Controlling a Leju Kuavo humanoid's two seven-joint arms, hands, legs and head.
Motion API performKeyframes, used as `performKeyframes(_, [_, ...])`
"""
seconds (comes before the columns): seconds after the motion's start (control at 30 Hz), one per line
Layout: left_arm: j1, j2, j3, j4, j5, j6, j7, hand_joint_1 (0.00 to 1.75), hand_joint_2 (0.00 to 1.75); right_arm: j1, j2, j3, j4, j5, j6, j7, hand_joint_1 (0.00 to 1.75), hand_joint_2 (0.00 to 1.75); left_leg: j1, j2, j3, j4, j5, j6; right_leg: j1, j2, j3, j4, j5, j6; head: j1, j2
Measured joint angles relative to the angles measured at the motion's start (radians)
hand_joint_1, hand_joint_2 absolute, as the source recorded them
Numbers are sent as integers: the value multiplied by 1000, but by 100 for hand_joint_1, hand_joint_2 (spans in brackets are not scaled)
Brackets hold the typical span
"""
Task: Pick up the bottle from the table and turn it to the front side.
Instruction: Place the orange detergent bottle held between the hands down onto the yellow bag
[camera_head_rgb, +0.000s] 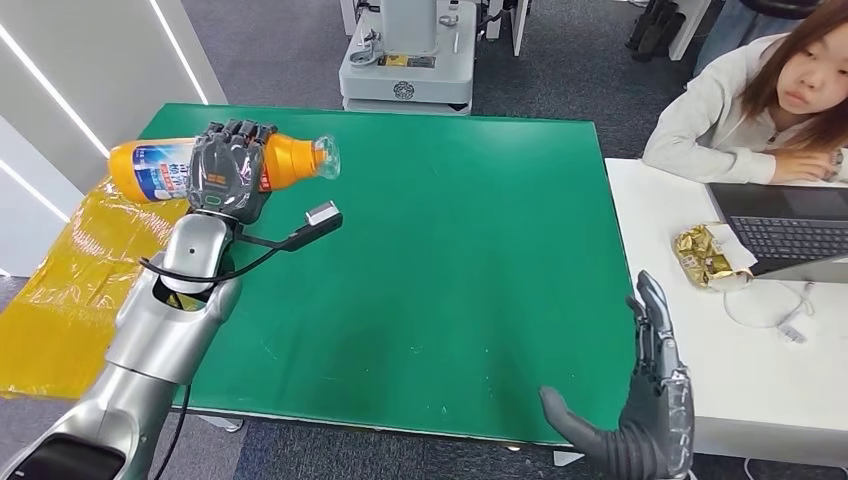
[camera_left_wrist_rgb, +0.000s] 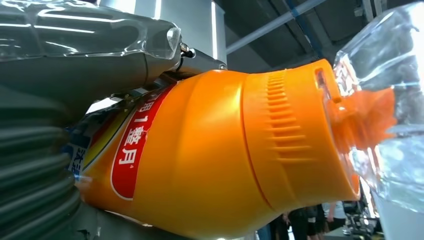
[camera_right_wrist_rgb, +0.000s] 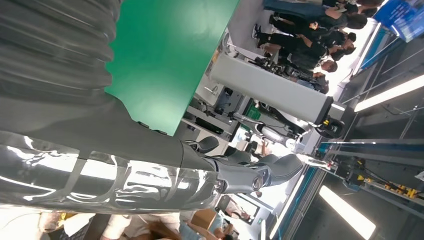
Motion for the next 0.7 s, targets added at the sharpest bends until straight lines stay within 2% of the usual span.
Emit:
performKeyframes(0.43, [72,89,-19,-45,0,-86,45,175,175,57,0,-10,-37,4,-20,14,0,175,0,1,0,0,0,-1,0,1,0,0,-1,0,0,0])
performKeyframes(0.7, [144,109,-1,-61,0,-106,-35,175,175,82,6,-21,-54,4,-18,14,0,175,0,1,0,0,0,-1,0,1,0,0,-1,0,0,0])
